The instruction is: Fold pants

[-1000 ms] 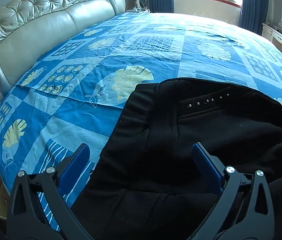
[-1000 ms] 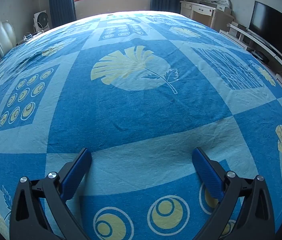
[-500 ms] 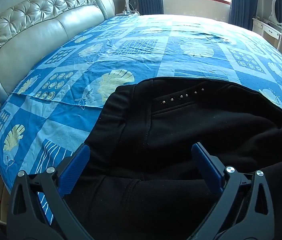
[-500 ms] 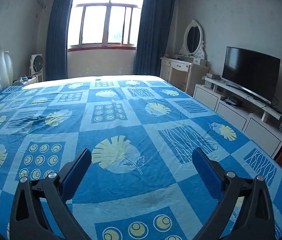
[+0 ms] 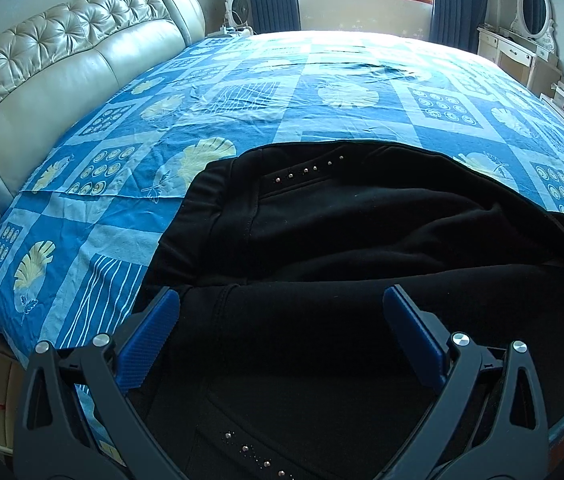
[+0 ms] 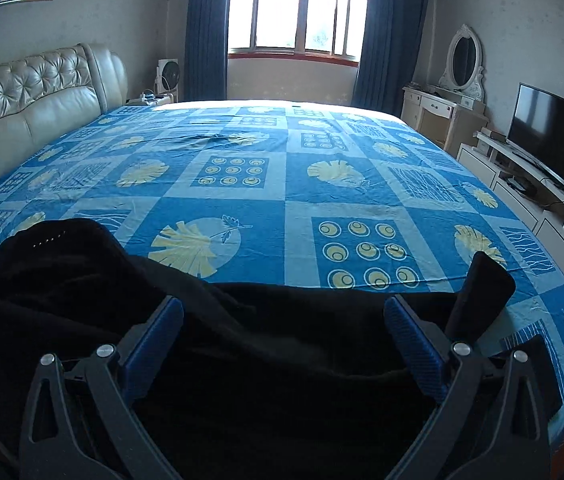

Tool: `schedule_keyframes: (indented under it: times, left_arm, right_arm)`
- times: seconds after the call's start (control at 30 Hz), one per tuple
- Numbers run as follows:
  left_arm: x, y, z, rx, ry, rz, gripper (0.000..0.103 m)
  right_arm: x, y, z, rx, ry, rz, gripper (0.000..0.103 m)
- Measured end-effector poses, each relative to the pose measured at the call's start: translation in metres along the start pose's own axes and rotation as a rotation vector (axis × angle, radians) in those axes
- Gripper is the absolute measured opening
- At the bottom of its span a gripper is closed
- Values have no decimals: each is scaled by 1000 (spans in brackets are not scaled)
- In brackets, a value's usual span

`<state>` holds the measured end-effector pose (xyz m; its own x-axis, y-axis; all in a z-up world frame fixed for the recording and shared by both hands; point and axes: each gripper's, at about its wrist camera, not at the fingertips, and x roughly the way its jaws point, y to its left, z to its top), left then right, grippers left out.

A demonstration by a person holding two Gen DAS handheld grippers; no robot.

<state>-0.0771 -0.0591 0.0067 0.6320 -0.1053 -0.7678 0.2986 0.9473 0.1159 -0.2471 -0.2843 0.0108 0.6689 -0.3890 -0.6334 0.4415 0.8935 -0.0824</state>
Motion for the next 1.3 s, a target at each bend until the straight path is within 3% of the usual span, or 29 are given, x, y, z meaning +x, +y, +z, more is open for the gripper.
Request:
schedule_keyframes:
  times: [0.37,0.83,1.17,1.3]
  left_arm:
    - [-25,-7,-28,-6,25,-43,101]
    - [-28,5,-40,-54,50,-95,101]
    - [-22,1,-40,36,19,-83,101]
    - [-12,6,-40,0,59,-136,99]
  right_arm:
    - [-29,7,-47,38,73,36,99]
    - [-48,18,-44,24,58,73,99]
    - [-40,32,-31,-21,54,107,99]
    - [-33,34,-27,-32,66,126,99]
